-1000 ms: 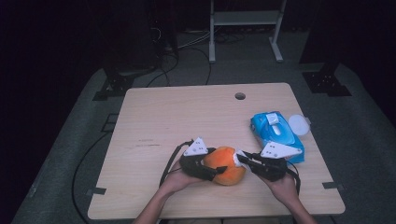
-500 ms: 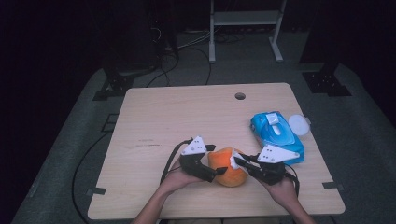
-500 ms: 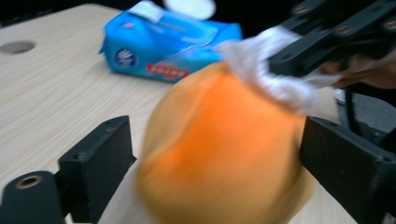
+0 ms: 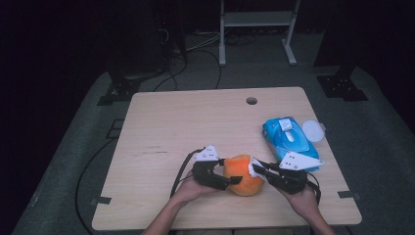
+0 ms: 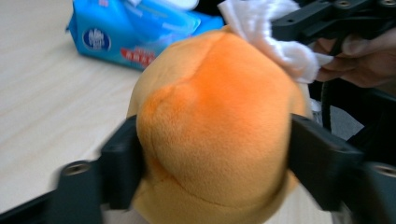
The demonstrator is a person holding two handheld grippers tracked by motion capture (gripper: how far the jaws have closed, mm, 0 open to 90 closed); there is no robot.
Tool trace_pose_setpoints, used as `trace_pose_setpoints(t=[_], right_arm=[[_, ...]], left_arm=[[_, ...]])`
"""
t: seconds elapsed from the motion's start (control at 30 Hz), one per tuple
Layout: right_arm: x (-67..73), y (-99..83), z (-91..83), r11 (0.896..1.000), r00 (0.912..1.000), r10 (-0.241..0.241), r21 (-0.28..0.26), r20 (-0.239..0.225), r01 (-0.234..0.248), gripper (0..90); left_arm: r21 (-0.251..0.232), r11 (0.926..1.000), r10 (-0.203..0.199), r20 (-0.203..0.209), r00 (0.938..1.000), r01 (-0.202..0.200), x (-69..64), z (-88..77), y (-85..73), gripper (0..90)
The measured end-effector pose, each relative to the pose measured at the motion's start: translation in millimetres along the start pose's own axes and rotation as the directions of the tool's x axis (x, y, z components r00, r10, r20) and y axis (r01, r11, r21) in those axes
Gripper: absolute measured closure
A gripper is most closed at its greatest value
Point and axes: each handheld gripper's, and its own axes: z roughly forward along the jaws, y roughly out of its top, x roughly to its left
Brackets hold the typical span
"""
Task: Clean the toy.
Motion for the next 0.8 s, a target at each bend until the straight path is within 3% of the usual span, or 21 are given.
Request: trace_pose_setpoints(t=[0.13, 0.23, 0.37, 0.43, 0.47, 0.5, 0.6, 0.7, 0.73, 0.8], right_arm=[[-3.6, 7.3, -3.3, 1.0, 0.9999, 0.011, -0.027, -0.007, -0.011, 80.9], [-5.3, 4.4, 1.3, 0.999, 0.9991, 0.035, -0.019, -0.025, -0.035, 80.9], [9.4, 9.1, 8.5, 1.0, 0.9995, -0.009, -0.021, -0.031, 0.008, 80.8], [14.0, 12.9, 10.6, 0.999, 0.9989, -0.036, -0.019, -0.031, 0.036, 80.8], [21.6, 21.2, 16.1, 0.997, 0.9962, -0.079, -0.011, -0.037, 0.078, 80.8], [23.1, 23.5, 17.8, 0.996, 0.9956, -0.085, -0.006, -0.041, 0.084, 80.8], [22.7, 27.6, 22.8, 0.993, 0.9925, -0.12, 0.018, -0.022, 0.121, 80.8], [18.2, 25.6, 21.1, 0.992, 0.9921, -0.125, 0.038, 0.017, 0.124, 80.8], [7.8, 19.5, 16.2, 0.994, 0.9941, -0.097, 0.05, 0.048, 0.094, 80.8], [1.3, 13.8, 11.4, 0.995, 0.994, -0.083, 0.06, 0.071, 0.079, 80.8]], left_arm=[[0.001, 0.9991, 0.041, -0.007, 0.9991, -0.041, -7.5, -13.3, 12.1, 36.0], [0.03, 0.9981, 0.055, -0.039, 0.9977, -0.054, -7.4, -16.4, 11.8, 36.4], [0.045, 0.9982, 0.041, -0.061, 0.9973, -0.039, -9.2, -10.8, 10.2, 35.1], [0.051, 0.9975, 0.053, -0.065, 0.9965, -0.05, -10.8, -8.5, 10.4, 34.6], [0.062, 0.9956, 0.074, -0.067, 0.995, -0.07, -13.6, -3.9, 8.6, 34.5], [0.071, 0.9939, 0.09, -0.074, 0.9932, -0.084, -15.3, -2.1, 7.5, 34.5], [0.071, 0.9946, 0.082, -0.09, 0.9925, -0.076, -14.4, -3.1, 6.8, 34.7], [0.068, 0.9949, 0.08, -0.089, 0.9928, -0.074, -13.3, -3.8, 5.1, 34.6], [0.066, 0.9952, 0.078, -0.091, 0.9928, -0.072, -12.5, -4.2, 4.9, 34.5], [0.059, 0.9961, 0.07, -0.091, 0.9934, -0.065, -12.4, -3.2, 4.8, 34.0]])
